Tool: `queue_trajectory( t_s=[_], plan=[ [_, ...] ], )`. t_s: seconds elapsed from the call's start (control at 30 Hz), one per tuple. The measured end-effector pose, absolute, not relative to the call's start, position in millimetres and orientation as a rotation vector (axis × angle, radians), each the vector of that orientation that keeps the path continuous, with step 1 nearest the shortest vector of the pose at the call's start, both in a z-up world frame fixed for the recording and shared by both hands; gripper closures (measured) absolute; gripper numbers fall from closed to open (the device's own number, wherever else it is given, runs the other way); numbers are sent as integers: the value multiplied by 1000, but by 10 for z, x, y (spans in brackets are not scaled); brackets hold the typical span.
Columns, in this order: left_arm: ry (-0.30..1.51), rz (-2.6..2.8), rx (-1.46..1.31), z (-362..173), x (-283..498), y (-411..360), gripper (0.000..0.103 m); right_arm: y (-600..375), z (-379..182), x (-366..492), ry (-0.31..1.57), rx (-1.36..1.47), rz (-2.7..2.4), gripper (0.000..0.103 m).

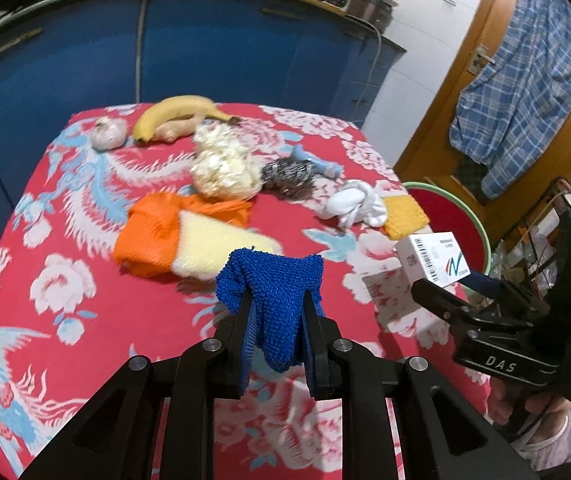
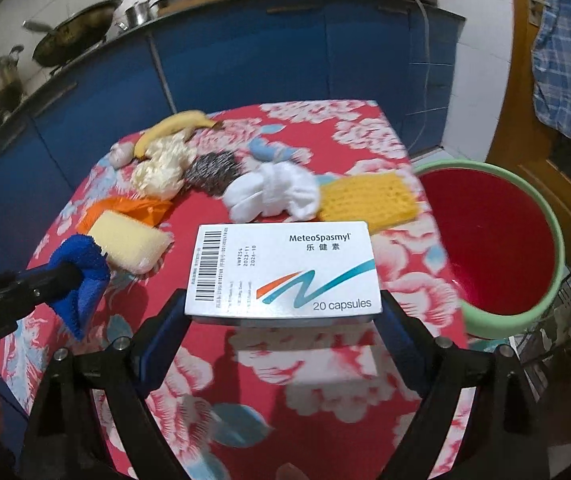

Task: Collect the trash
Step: 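Grasp the white box with the right tool and lift it toward the bucket while the left holds the cloth, then carry the box over the red bucket and open the right tool while the left drops the blue cloth in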

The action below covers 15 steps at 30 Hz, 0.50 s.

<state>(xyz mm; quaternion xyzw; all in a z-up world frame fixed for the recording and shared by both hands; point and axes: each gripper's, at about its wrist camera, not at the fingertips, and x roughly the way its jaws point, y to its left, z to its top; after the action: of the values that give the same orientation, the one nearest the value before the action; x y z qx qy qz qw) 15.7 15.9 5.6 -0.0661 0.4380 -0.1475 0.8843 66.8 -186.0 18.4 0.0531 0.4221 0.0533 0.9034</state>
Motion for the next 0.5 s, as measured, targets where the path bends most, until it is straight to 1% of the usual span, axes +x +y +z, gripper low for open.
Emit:
queue_trajectory(
  t_s=[0.5],
  plan=[
    [893, -419, -58, 233, 521, -634, 83, -2706, 317, 637, 820, 194, -70, 12]
  ],
)
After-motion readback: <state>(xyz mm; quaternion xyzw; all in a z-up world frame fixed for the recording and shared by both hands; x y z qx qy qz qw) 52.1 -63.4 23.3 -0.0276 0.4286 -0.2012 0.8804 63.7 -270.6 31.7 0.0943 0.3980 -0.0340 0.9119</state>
